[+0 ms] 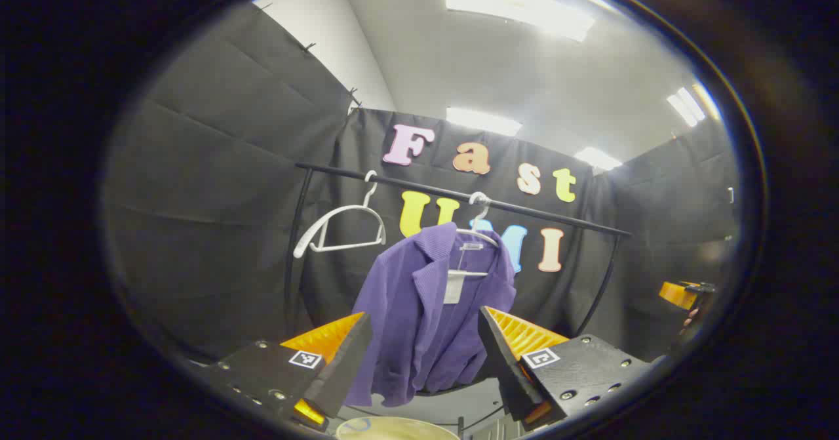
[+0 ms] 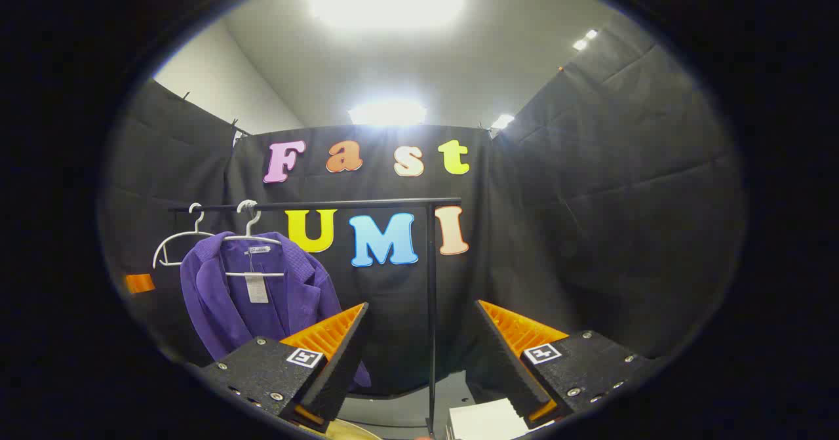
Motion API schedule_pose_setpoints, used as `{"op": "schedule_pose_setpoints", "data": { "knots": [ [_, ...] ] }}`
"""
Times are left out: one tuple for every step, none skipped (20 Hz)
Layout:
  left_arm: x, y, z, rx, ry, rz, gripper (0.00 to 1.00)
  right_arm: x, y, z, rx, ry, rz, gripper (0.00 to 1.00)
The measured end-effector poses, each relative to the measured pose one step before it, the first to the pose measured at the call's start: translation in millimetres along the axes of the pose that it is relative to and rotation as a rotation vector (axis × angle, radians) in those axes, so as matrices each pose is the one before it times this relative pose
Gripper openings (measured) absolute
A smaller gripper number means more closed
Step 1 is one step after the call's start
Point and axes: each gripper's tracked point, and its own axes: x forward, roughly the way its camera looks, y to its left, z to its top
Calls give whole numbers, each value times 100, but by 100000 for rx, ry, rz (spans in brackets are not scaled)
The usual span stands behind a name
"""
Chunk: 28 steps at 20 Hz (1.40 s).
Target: Grasp the clothes on the hanger with both hands and then place them into the laundry hamper below.
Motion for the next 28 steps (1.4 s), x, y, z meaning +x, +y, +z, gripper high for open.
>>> {"op": "schedule_pose_setpoints", "data": {
  "knots": [
    [-210,280,-130,511,691,729,90,-174,410,89,1175,-1119,92,95],
    [-163,52,-147,533,106,464,90,-64,437,320,1181,-766,764,95],
    [-227,68,32,745,-90,230,90,176,468,47,695,-388,968,95],
    [-216,-68,-72,1182,-61,363,90,244,457,125,12,31,521,95],
    [-108,111,57,1466,21,688,90,189,129,165,-364,-343,-247,95],
    [-313,22,88,1625,-443,810,90,349,578,344,-634,-322,775,95],
    [-186,169,257,1427,-880,823,97,367,1123,19,-766,628,2279,95],
    [-320,35,126,1209,-988,536,94,422,1210,23,-829,1083,2614,95],
    [-175,91,-4,881,-243,340,94,435,1058,60,-687,622,2497,95],
    [-410,190,-241,543,381,256,90,318,1111,280,-341,307,2590,95],
    [-346,148,-142,418,502,89,97,209,1185,93,296,341,2816,95],
    [-370,204,-147,768,354,-83,94,232,1363,125,375,219,3046,95],
    [-317,211,-22,1183,280,164,90,308,966,89,-177,31,2498,95],
    [-299,293,-106,1339,242,202,90,215,871,57,-774,248,1831,95],
    [-165,244,-61,993,236,267,90,159,700,39,-836,282,1541,95],
    [4,255,-174,276,505,271,92,168,677,47,-517,425,1301,95],
    [123,171,-121,-470,677,182,93,106,611,-103,-92,774,1079,95],
    [316,252,-398,-984,1131,333,94,238,283,-53,55,809,714,95],
    [265,130,-195,-1178,937,159,96,162,222,81,-335,679,203,95],
    [384,-11,-122,-986,705,-45,97,469,403,-34,-726,575,-197,95],
    [302,83,-31,-484,711,202,97,457,402,-20,-1123,622,144,96],
    [325,226,-134,-39,559,403,97,494,283,135,-1396,318,285,96],
    [396,128,16,93,706,507,94,495,261,123,-1745,777,111,96],
    [529,66,-90,-512,566,474,89,696,145,96,-1896,827,-587,96],
    [720,-261,-4,-1240,840,-417,90,591,160,208,-1748,531,-270,96],
    [738,-393,17,-1557,924,-409,90,788,479,288,-1173,-130,766,96],
    [808,-408,151,-1740,880,-290,94,855,621,195,-255,-67,1178,96],
    [857,-416,310,-1840,347,-251,98,844,677,26,282,251,2216,96]
  ]
}}
